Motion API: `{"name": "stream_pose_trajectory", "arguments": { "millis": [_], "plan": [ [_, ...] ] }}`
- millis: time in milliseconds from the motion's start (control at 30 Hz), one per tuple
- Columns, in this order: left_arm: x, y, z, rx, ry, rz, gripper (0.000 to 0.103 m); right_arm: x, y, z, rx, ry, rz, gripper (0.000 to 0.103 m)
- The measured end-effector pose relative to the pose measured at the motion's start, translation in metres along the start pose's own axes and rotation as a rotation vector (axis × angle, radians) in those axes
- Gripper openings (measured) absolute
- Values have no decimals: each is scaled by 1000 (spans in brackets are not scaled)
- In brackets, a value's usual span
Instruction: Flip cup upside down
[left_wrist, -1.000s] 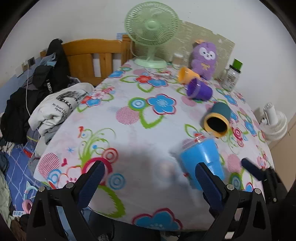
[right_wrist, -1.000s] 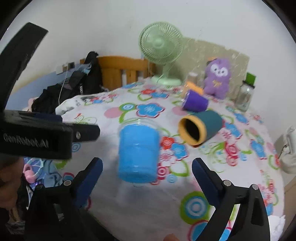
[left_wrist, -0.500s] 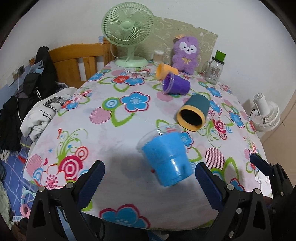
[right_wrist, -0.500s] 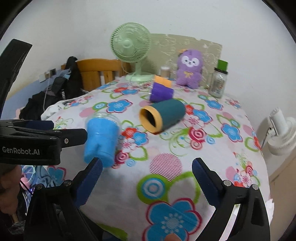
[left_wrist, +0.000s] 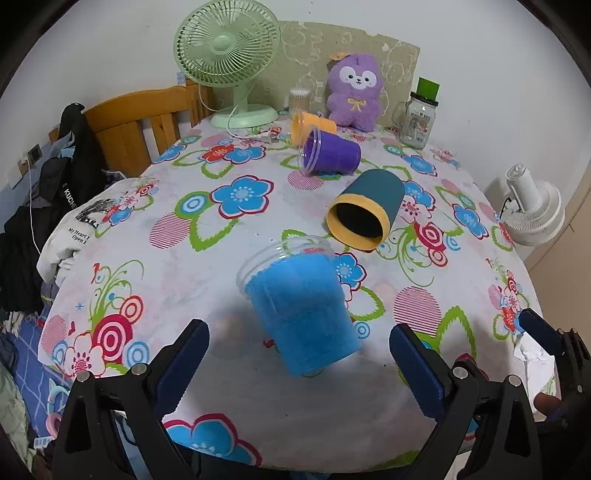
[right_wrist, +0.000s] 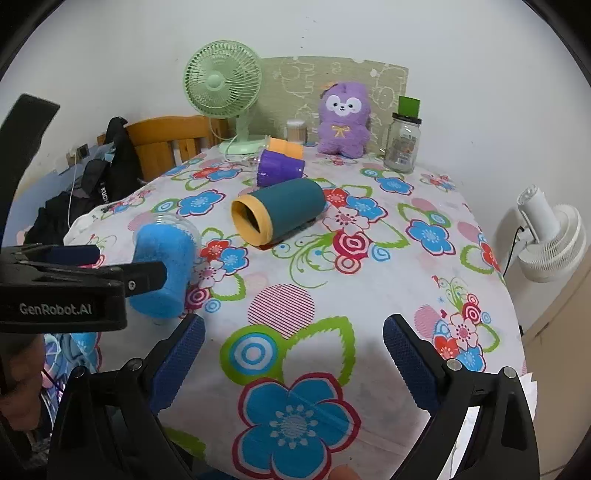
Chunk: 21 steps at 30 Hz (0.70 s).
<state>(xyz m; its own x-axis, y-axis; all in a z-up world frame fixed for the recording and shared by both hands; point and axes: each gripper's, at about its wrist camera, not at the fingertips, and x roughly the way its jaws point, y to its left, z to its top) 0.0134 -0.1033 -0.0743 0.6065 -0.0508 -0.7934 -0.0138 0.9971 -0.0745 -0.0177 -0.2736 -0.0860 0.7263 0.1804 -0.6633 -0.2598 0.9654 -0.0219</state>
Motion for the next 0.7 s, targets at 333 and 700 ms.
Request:
{"name": "stream_pose_trajectory", "arguments": {
  "millis": [333, 700],
  "plan": [
    [20, -13, -6, 32, 47, 5, 98, 8, -14, -6, 30, 27, 2, 98],
    [25, -14, -9, 49, 60, -23, 61, 15, -21, -8, 58, 42, 13, 98]
  ]
}}
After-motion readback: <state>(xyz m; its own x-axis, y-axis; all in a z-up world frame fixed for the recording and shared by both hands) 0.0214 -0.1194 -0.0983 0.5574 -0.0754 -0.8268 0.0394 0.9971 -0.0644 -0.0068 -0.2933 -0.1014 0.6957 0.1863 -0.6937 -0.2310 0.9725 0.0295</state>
